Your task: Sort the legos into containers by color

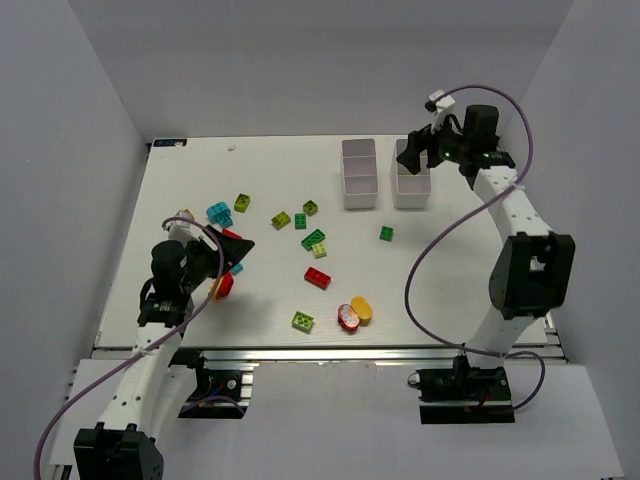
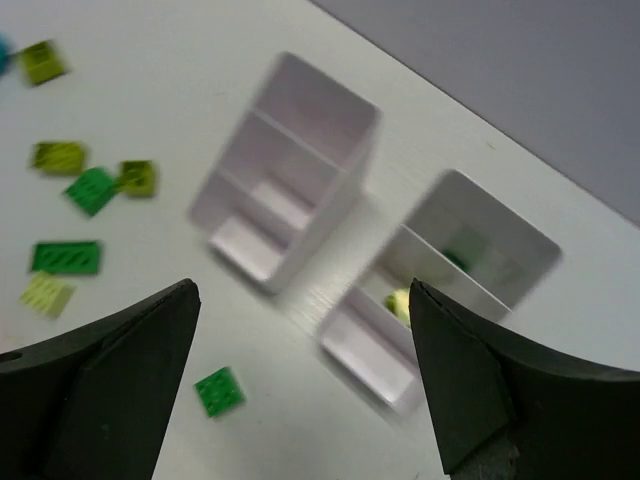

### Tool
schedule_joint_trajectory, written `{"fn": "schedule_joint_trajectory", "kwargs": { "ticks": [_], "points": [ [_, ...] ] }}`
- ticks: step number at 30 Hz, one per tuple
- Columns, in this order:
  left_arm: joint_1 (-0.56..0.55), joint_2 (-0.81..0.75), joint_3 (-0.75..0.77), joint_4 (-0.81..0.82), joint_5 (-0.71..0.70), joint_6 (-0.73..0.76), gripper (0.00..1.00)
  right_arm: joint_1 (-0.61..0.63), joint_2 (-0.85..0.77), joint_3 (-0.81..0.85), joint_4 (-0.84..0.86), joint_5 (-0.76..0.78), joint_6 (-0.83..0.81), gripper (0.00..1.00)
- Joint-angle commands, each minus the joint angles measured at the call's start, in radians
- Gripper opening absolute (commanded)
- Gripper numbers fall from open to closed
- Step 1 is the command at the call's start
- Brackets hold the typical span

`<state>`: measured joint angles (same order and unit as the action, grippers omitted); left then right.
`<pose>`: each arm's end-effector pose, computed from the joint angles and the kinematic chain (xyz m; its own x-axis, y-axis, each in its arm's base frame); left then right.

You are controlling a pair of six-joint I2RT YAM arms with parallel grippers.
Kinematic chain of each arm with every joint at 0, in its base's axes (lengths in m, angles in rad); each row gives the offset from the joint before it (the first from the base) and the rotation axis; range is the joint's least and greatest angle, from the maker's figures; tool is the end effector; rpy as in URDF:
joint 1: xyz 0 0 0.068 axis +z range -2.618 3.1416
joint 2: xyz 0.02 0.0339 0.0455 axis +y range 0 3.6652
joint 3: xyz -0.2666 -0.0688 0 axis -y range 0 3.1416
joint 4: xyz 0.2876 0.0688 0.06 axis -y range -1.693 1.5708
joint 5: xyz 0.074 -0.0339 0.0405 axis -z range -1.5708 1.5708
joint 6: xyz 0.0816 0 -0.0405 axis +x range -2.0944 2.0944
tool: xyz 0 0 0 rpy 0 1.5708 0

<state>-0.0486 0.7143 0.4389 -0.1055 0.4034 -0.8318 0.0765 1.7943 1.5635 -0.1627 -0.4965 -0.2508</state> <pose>0.2482 -0.0441 0.2123 -0.5522 -0.6538 -0.5174 0.0008 0.6202 -0.7845 0.5029 0.0775 0.3102 -0.2448 -0.2376 -0.9400 -0.5849 0.8094 -0.0523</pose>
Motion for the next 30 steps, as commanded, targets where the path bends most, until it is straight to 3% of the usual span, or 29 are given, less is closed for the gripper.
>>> {"fn": "schedule_joint_trajectory", "kwargs": {
  "ticks": [1, 4, 7, 8, 10, 11, 19, 25, 30],
  "points": [
    [0.004, -0.033, 0.009, -0.003, 0.003, 0.002, 0.75, 0.008, -0.111, -0.062, -0.098, -0.442, -0.218, 0.89],
    [0.003, -0.049, 0.008, -0.019, -0.001, 0.013, 0.76, 0.028, -0.179, -0.152, -0.145, -0.444, -0.280, 0.86],
    [0.003, -0.070, 0.009, -0.039, -0.008, 0.020, 0.76, 0.061, -0.234, -0.221, -0.202, -0.358, -0.301, 0.73],
    [0.004, -0.075, 0.008, -0.042, -0.011, 0.023, 0.76, 0.087, -0.246, -0.227, -0.225, -0.302, -0.307, 0.66],
    [0.003, -0.090, 0.003, -0.046, -0.014, 0.023, 0.76, 0.117, -0.259, -0.246, -0.279, -0.236, -0.298, 0.61],
    [0.003, -0.093, -0.006, -0.046, -0.012, 0.023, 0.76, 0.153, -0.263, -0.252, -0.284, -0.130, -0.277, 0.59],
    [0.003, -0.081, -0.011, -0.043, -0.005, 0.031, 0.76, 0.313, -0.296, -0.430, -0.161, 0.313, -0.119, 0.66],
    [0.003, -0.090, -0.017, -0.054, -0.014, 0.028, 0.76, 0.339, -0.237, -0.441, -0.164, 0.352, -0.177, 0.80],
    [0.003, -0.090, -0.016, -0.066, -0.014, 0.026, 0.76, 0.339, -0.153, -0.389, -0.185, 0.323, -0.361, 0.85]
  ]
}}
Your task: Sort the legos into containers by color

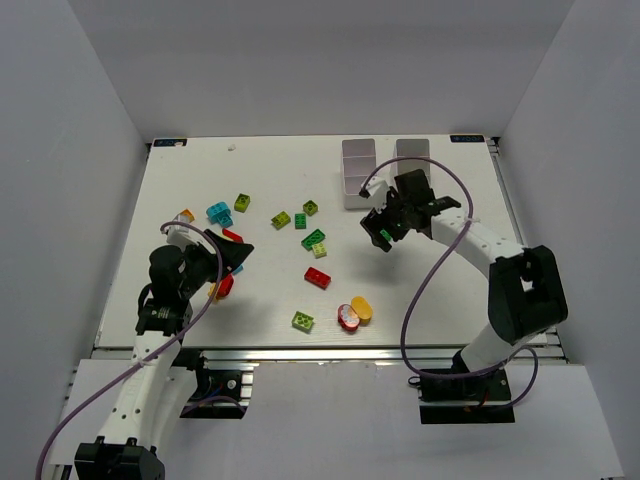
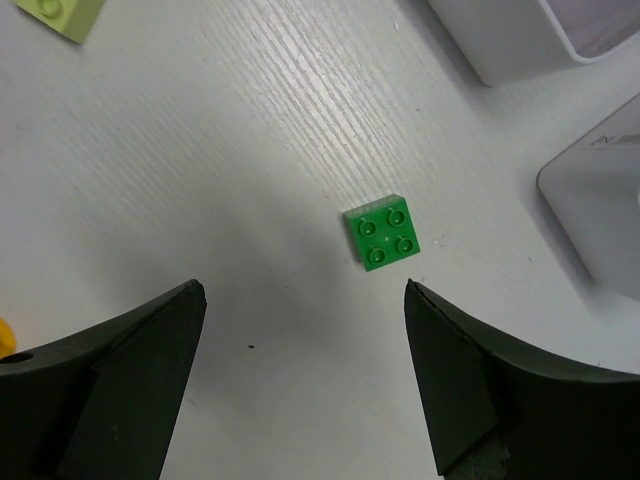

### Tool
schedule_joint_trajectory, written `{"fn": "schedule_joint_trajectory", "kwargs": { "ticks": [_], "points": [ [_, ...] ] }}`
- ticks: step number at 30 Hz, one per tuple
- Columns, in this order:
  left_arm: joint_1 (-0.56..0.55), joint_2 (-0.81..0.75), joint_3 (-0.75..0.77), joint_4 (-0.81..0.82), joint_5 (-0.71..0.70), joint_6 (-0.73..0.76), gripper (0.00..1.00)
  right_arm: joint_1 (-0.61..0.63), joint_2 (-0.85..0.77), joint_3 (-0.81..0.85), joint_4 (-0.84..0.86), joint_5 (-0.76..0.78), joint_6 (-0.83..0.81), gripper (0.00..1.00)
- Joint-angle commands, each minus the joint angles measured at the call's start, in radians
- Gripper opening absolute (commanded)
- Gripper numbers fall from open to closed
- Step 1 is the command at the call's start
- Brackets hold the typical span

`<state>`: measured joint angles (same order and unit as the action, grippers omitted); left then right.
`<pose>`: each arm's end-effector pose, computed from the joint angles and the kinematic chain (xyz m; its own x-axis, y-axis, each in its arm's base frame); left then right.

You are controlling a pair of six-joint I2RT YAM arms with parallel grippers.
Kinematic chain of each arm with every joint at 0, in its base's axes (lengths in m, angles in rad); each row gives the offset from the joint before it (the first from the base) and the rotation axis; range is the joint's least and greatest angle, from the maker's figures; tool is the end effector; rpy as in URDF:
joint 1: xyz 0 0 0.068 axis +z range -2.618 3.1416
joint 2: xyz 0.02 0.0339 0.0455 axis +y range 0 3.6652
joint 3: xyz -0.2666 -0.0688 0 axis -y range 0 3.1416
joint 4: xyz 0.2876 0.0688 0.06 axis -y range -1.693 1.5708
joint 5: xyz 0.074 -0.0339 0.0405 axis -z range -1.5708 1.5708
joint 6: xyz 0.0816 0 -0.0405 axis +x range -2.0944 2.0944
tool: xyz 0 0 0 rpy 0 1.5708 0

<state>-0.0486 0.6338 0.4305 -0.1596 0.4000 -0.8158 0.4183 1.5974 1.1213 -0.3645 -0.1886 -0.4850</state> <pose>0.2366 -0.0433 0.2191 -0.5404 -0.6453 -0.5400 0.0216 0.6309 -0.7756 0.3712 0.1818 0.1867 -0.3630 -0.6625 -0.6552 -0.7715 0.6080 -0.1874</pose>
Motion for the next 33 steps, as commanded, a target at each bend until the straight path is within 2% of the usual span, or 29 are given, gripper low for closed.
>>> {"fn": "schedule_joint_trajectory", "kwargs": {
  "ticks": [1, 6, 12, 23, 27, 30, 31, 33],
  "points": [
    [0.003, -0.008, -0.006, -0.014, -0.010, 0.012, 0.76, -0.006, 0.074, 0.064, 0.007, -0.001, -0.153, 0.85],
    [0.003, -0.003, -0.003, -0.021, -0.018, 0.013, 0.76, -0.018, 0.168, 0.170, -0.066, -0.057, -0.249, 0.82],
    [0.003, 0.004, -0.003, -0.026, -0.021, 0.017, 0.76, -0.039, 0.266, 0.233, -0.096, -0.061, -0.285, 0.78],
    [0.003, 0.041, -0.001, -0.005, -0.013, 0.015, 0.76, -0.079, 0.326, 0.233, -0.113, -0.061, -0.334, 0.74],
    [0.003, 0.050, 0.008, -0.001, -0.013, 0.015, 0.76, -0.084, 0.340, 0.241, -0.119, -0.074, -0.343, 0.66],
    [0.003, 0.049, 0.010, -0.006, -0.015, 0.017, 0.76, -0.085, 0.345, 0.242, -0.137, -0.090, -0.352, 0.54],
    [0.003, 0.046, 0.008, -0.009, -0.015, 0.017, 0.76, -0.088, 0.343, 0.242, -0.143, -0.098, -0.362, 0.46],
    [0.004, 0.043, 0.007, -0.009, -0.016, 0.017, 0.76, -0.092, 0.322, 0.236, -0.149, -0.115, -0.374, 0.37]
  ]
}}
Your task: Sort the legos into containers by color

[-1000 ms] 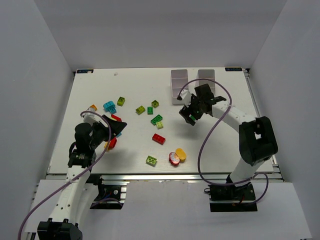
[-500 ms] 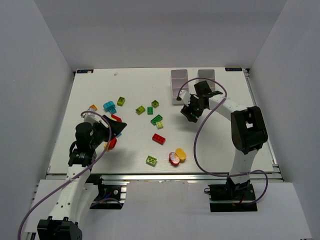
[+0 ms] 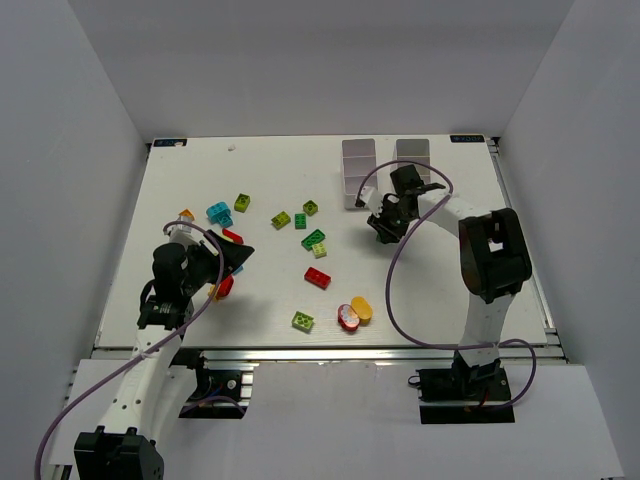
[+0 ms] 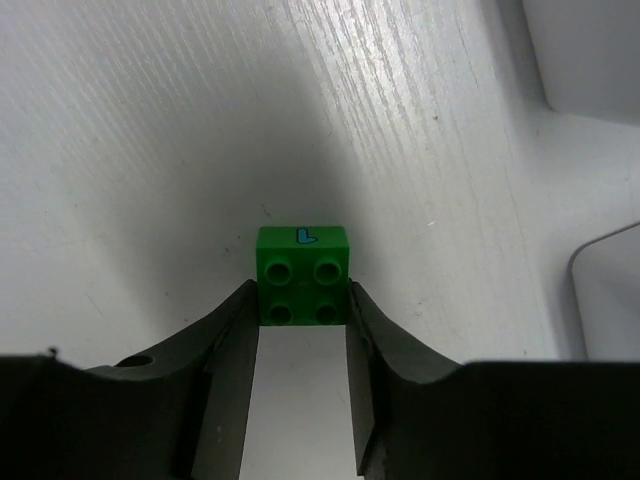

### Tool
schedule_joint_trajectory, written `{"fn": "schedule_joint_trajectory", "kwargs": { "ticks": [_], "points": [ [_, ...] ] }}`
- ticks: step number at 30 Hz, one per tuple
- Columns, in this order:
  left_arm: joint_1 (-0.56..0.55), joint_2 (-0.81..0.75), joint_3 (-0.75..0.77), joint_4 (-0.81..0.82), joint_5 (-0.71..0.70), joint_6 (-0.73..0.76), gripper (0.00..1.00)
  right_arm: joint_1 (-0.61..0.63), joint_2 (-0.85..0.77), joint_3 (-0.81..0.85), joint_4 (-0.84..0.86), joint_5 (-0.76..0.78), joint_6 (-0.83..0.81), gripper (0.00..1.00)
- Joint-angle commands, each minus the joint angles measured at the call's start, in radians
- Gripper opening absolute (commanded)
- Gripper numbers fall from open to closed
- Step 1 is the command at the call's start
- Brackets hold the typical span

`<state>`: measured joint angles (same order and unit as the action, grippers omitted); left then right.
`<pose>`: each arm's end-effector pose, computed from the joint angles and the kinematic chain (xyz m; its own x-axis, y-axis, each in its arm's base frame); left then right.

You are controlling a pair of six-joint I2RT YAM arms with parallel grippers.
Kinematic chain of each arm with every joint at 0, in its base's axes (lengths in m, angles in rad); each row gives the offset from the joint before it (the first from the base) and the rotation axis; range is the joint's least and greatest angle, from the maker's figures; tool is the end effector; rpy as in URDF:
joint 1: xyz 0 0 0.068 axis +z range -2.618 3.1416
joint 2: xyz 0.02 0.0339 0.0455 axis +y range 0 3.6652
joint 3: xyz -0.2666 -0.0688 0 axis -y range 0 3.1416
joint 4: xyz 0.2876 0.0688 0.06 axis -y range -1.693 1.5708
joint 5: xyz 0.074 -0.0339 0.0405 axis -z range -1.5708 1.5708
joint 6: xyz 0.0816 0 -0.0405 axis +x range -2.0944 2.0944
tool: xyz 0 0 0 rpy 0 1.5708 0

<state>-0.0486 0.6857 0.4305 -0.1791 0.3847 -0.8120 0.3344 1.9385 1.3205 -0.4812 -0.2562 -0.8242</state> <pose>0.2411 -0.0424 0.2048 -0.5686 -0.6458 -0.5096 -0.0400 0.6405 -0.7669 0.4225 0.1687 0.1083 -0.2586 -0.8415 -0.4742 -0.9071 0.3803 -0.1802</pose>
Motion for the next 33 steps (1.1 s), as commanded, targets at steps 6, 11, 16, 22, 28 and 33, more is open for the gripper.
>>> {"fn": "schedule_joint_trajectory", "kwargs": {
  "ticks": [6, 11, 16, 22, 28, 33],
  "points": [
    [0.003, -0.011, 0.001, 0.013, -0.001, 0.008, 0.76, -0.020, -0.182, 0.045, -0.033, -0.187, -0.047, 0.13],
    [0.003, 0.000, -0.002, 0.030, 0.005, 0.004, 0.76, -0.054, -0.248, 0.129, 0.094, -0.221, 0.178, 0.01],
    [0.003, 0.008, -0.001, 0.039, 0.008, 0.004, 0.76, -0.116, -0.224, 0.225, 0.260, -0.043, 0.483, 0.00],
    [0.004, 0.005, -0.012, 0.052, 0.013, -0.006, 0.76, -0.163, -0.064, 0.425, 0.228, 0.195, 0.740, 0.00],
    [0.003, 0.011, -0.016, 0.055, 0.013, -0.006, 0.76, -0.181, 0.049, 0.537, 0.239, 0.252, 0.795, 0.00],
    [0.003, 0.032, -0.015, 0.072, 0.016, -0.004, 0.76, -0.189, 0.114, 0.600, 0.240, 0.252, 0.798, 0.00]
  ]
}}
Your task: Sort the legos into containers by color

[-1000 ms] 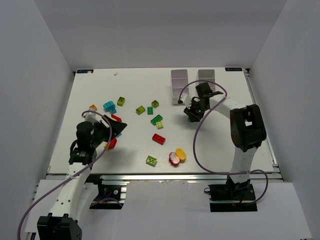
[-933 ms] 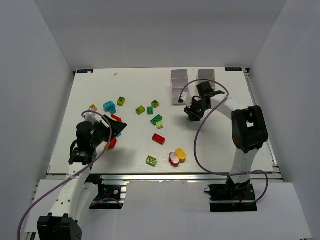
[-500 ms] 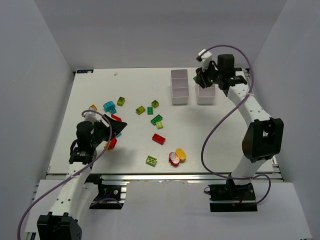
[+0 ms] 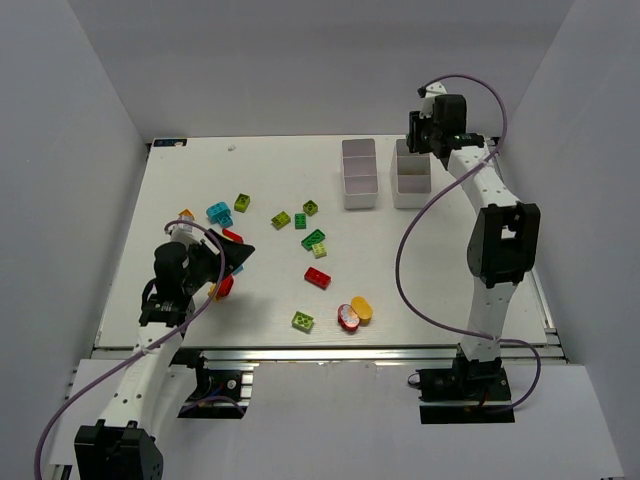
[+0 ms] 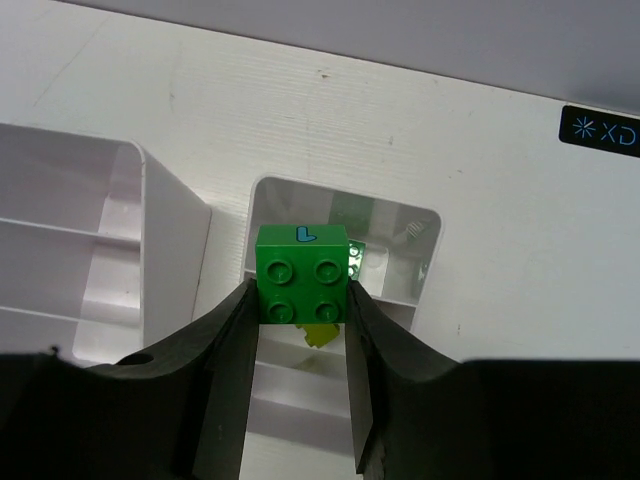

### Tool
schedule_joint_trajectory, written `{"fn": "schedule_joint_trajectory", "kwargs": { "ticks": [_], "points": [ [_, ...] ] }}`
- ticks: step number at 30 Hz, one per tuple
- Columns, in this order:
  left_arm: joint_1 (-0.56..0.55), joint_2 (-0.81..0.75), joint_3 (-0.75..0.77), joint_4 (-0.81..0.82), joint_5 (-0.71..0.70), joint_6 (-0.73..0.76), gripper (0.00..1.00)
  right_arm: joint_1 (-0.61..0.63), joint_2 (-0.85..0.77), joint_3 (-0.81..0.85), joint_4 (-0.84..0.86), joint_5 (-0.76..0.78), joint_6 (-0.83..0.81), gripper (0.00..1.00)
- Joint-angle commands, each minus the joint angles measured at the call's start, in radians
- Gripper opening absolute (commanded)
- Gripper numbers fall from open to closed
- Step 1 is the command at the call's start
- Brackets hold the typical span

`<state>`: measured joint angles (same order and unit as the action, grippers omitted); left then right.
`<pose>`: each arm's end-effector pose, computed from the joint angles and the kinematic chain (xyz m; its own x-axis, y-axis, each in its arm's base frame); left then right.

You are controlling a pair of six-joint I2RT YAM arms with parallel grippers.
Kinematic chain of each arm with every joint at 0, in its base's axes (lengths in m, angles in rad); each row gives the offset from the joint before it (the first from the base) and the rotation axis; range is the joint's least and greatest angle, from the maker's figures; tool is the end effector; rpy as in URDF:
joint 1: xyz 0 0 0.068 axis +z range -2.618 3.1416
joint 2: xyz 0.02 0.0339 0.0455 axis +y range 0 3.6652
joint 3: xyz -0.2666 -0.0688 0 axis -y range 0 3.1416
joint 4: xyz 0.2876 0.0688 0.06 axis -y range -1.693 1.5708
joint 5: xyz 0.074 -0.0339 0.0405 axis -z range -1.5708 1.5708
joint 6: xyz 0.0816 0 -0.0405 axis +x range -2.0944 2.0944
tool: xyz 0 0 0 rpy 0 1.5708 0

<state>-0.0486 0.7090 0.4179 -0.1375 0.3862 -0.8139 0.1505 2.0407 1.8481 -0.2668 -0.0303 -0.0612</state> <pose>0.2446 -0.0427 0.1998 -0.5665 -0.6467 -0.5108 -0.0359 0.6386 -0.7687 0.5671 0.0885 0.2861 -0.4268 -0.1266 -0.8955 -0.2032 0.9783 -0.0414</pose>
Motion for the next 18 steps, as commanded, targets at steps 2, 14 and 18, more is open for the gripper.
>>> {"fn": "schedule_joint_trajectory", "kwargs": {
  "ticks": [2, 14, 18],
  "points": [
    [0.004, 0.020, -0.001, 0.033, 0.017, -0.001, 0.76, -0.006, 0.032, 0.076, 0.034, 0.027, 0.029, 0.00],
    [0.003, 0.046, 0.009, 0.044, 0.019, 0.002, 0.76, -0.008, 0.110, 0.092, 0.069, 0.070, -0.009, 0.39],
    [0.003, 0.064, 0.028, 0.030, 0.022, 0.016, 0.76, -0.006, 0.113, 0.095, 0.070, 0.061, -0.019, 0.68]
  ]
}}
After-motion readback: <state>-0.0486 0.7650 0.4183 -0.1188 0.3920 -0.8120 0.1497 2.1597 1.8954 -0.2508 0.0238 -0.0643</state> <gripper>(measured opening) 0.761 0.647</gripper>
